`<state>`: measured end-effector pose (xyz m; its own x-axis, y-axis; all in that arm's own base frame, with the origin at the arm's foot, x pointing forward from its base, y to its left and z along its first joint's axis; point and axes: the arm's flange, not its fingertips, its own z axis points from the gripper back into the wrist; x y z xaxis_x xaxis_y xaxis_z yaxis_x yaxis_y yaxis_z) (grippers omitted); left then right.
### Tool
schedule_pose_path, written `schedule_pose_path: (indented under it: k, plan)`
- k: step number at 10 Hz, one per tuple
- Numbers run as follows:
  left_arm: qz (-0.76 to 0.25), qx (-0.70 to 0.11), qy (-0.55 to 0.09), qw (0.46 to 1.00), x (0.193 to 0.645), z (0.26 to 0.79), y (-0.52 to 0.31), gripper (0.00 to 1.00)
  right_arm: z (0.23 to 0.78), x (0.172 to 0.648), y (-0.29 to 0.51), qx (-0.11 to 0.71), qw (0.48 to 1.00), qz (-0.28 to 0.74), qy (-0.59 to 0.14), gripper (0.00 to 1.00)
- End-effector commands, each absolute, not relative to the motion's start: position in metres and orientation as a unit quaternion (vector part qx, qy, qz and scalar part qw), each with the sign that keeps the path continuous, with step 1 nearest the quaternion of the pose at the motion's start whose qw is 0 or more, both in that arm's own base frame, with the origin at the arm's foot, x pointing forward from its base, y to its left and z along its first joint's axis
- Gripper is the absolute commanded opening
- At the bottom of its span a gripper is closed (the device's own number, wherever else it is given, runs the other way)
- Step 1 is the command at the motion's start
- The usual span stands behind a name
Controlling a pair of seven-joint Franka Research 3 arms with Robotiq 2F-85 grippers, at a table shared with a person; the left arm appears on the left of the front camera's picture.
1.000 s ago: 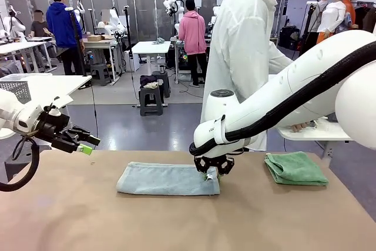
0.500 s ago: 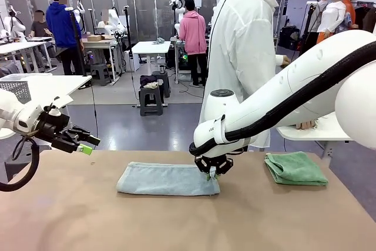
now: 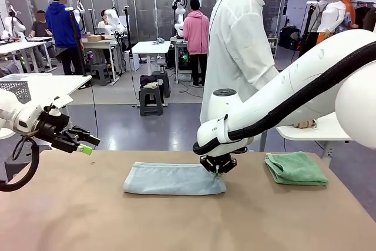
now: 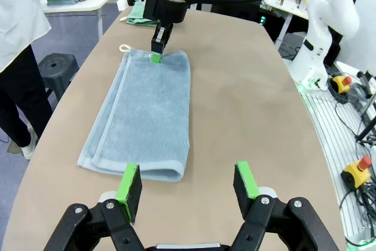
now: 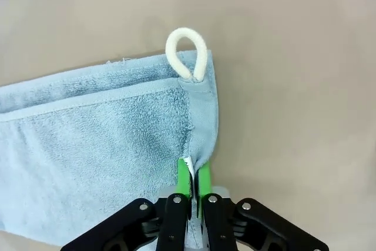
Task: Fold the towels and place them in the basket.
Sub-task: When a person lays out a Towel with hook on the table, fold it in half twice.
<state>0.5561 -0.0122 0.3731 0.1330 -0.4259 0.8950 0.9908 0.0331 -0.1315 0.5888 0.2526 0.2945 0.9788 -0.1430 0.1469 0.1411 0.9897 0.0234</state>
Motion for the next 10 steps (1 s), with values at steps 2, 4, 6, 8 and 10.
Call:
schedule_pose_path:
  k: [2,4,6,8,10]
  plan:
    - [-0.562,-0.408,-0.345,0.631,0.554,0.375,-0.013,0.8,0.284,0.583,0.204,-0.047,0.992,-0.067,-0.095,0.0]
    - [-0.562,-0.408,-0.345,0.631,0.554,0.375,-0.013,0.8,0.289,0.583,0.187,-0.049,0.992,-0.064,-0.1,0.0]
    - [-0.562,-0.408,-0.345,0.631,0.554,0.375,-0.013,0.8,0.302,0.585,0.189,-0.043,0.992,-0.051,-0.108,0.0]
    - [-0.562,-0.408,-0.345,0.631,0.554,0.375,-0.013,0.8,0.346,0.58,0.206,-0.059,0.99,-0.028,-0.125,0.0]
    - [-0.562,-0.408,-0.345,0.631,0.554,0.375,-0.013,0.8,0.39,0.575,0.25,-0.079,0.99,-0.02,-0.115,0.0]
